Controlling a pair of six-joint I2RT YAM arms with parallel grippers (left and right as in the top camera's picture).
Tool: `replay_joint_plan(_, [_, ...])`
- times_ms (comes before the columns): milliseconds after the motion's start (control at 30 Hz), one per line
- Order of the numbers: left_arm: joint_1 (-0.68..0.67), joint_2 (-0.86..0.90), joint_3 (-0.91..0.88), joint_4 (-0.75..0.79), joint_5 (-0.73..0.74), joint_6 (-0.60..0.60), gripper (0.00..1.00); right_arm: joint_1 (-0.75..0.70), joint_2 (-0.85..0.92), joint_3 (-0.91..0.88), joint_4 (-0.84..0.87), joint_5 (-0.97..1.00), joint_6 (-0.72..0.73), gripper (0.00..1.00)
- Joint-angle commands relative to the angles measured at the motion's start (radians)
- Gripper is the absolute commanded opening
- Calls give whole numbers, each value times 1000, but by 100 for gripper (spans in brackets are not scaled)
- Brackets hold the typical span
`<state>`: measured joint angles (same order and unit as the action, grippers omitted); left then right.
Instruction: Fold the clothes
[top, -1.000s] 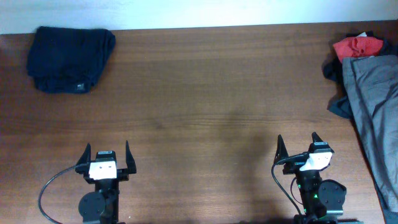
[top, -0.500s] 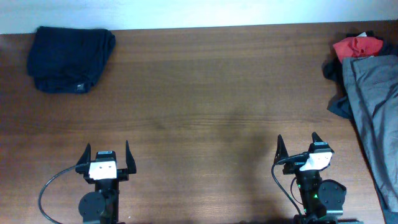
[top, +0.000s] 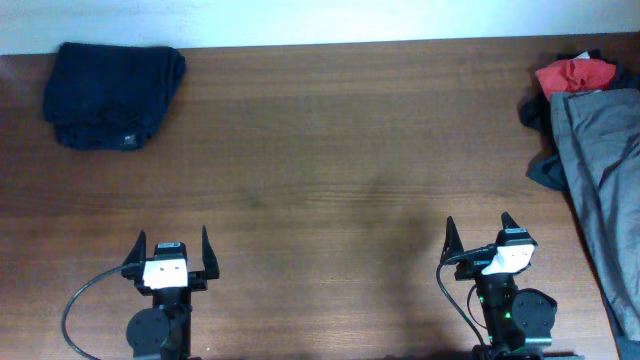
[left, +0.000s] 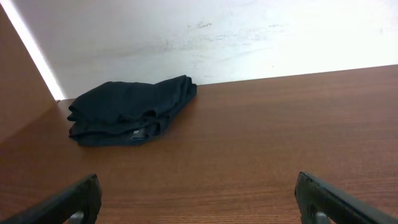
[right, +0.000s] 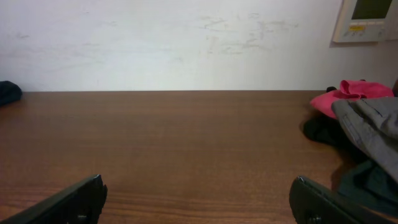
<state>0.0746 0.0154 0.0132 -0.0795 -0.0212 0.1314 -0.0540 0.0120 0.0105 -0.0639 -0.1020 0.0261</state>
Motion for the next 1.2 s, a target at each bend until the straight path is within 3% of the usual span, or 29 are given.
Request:
replay_joint_plan(0, [5,-10,-4,-4,18,13,99,-8,-8,-5,-7,9,4,99])
replay_joint_plan(1033, [5,-10,-4,-4,18,13,99,-8,-8,-5,-6,5,6,99])
replay_joint_plan(1167, [5,-10,-4,-4,18,13,99,-5,-8,-5,60,-63,60,99])
